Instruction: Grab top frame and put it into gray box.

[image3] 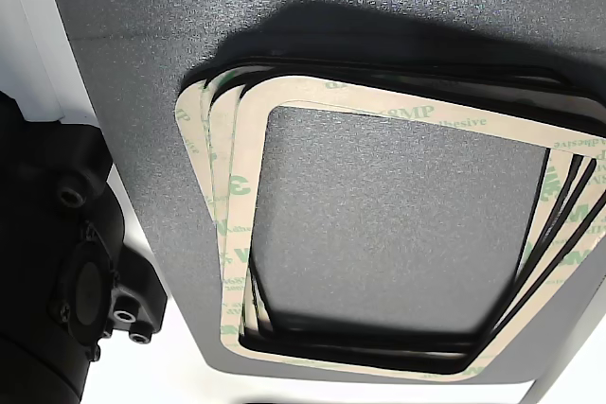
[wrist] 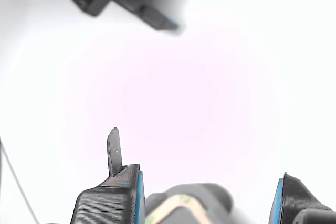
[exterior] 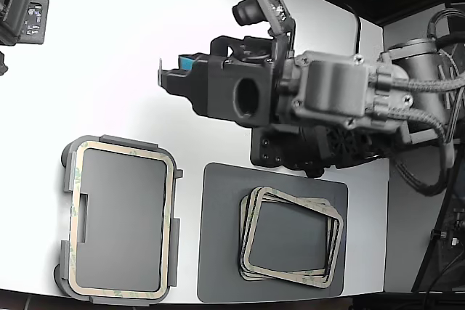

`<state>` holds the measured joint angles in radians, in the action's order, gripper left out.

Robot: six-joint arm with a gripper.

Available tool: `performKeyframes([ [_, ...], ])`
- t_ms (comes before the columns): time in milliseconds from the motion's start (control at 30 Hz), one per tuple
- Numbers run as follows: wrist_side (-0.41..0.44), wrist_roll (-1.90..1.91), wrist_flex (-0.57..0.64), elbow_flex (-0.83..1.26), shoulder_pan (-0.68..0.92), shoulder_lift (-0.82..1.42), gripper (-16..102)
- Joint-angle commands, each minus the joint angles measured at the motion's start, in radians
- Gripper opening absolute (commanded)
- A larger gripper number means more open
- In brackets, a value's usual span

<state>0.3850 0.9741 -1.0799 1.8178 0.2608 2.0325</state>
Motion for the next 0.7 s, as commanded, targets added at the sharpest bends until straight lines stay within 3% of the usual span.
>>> performKeyframes([
  [0, -0.106, -0.601, 0.095, 0.195, -0.104, 0.256, 100],
  [200, -0.295, -0.839, 0.075, 0.416, -0.304, 0.511, 100],
  [533, -0.314, -0.859, 0.109, 0.795, -0.321, 0.891, 100],
  [667, -0.356, -0.891, 0.117, 0.821, -0.316, 0.922, 100],
])
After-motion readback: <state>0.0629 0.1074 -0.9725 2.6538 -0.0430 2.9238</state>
